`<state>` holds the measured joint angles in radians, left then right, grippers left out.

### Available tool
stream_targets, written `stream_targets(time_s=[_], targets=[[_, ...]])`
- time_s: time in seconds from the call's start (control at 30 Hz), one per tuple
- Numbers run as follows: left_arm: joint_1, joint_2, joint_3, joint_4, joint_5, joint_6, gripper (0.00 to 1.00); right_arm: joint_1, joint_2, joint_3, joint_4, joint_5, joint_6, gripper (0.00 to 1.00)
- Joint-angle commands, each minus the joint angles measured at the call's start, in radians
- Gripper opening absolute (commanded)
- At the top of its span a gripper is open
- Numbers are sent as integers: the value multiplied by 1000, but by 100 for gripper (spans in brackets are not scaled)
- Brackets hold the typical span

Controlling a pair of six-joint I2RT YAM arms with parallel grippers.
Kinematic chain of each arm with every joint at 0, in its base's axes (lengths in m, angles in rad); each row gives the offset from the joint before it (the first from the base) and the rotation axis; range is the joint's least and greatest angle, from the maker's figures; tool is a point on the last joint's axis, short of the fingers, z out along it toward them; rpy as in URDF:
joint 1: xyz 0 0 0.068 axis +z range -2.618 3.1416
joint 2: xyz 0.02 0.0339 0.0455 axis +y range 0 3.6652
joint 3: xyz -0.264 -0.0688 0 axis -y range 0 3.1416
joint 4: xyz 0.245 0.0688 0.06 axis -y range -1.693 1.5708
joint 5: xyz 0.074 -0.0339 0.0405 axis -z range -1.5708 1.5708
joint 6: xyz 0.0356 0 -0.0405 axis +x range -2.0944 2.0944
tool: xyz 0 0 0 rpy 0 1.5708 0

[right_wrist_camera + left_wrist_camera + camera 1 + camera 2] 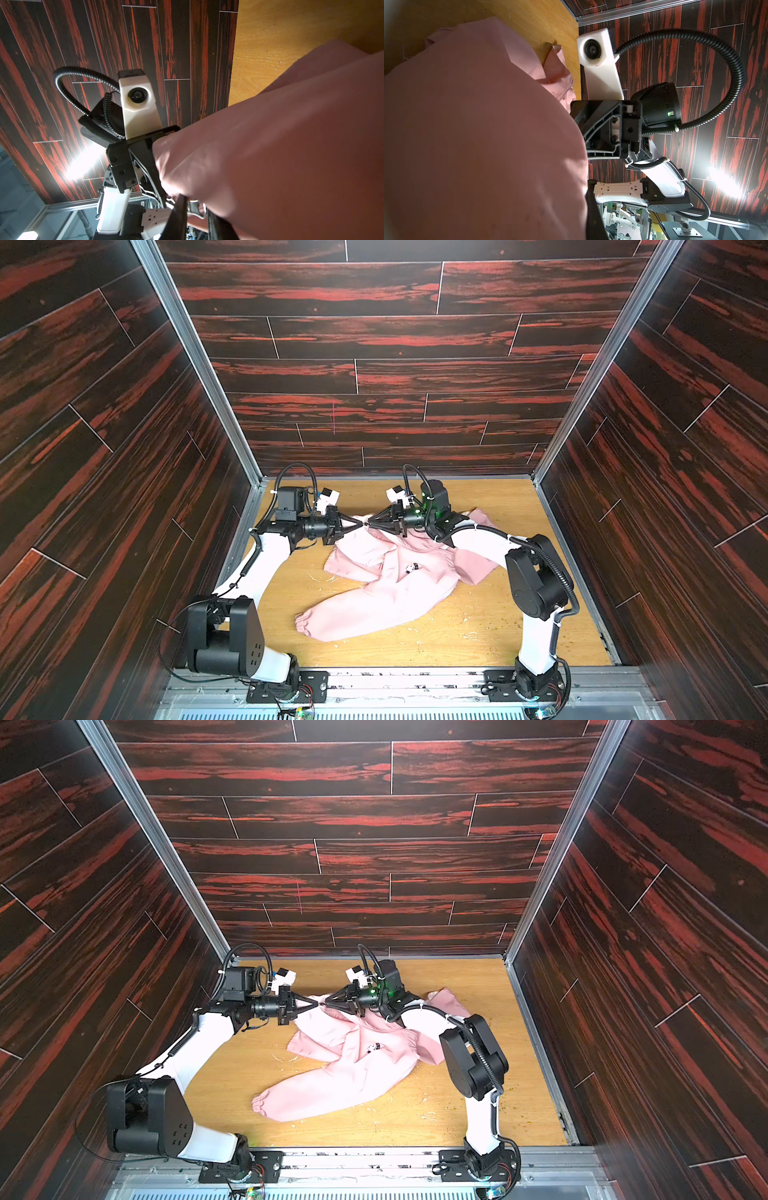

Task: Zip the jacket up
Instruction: 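Hold both zipper sides together with the left and right grippers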

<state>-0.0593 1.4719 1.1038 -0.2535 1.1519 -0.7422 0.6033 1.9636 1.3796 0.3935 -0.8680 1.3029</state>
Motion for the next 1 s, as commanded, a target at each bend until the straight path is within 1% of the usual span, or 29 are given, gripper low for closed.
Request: stream_targets(time_s=[0.0, 0.13, 0.3, 0.5, 0.97], targets=[[-2, 5, 31, 18, 17, 1, 0, -4, -32, -11, 30, 1, 10, 17], [-1, 7, 30, 18, 17, 1, 0, -4, -32, -10, 48, 1, 22, 13], [-2, 5, 24, 18, 16, 1, 0, -7, -34, -12, 78, 0, 45, 11], [-3, 6, 21, 19, 15, 3, 0, -8, -43, -12, 83, -1, 47, 10], [-2, 2, 13, 20, 12, 3, 0, -7, -65, -36, 125, -3, 64, 15]])
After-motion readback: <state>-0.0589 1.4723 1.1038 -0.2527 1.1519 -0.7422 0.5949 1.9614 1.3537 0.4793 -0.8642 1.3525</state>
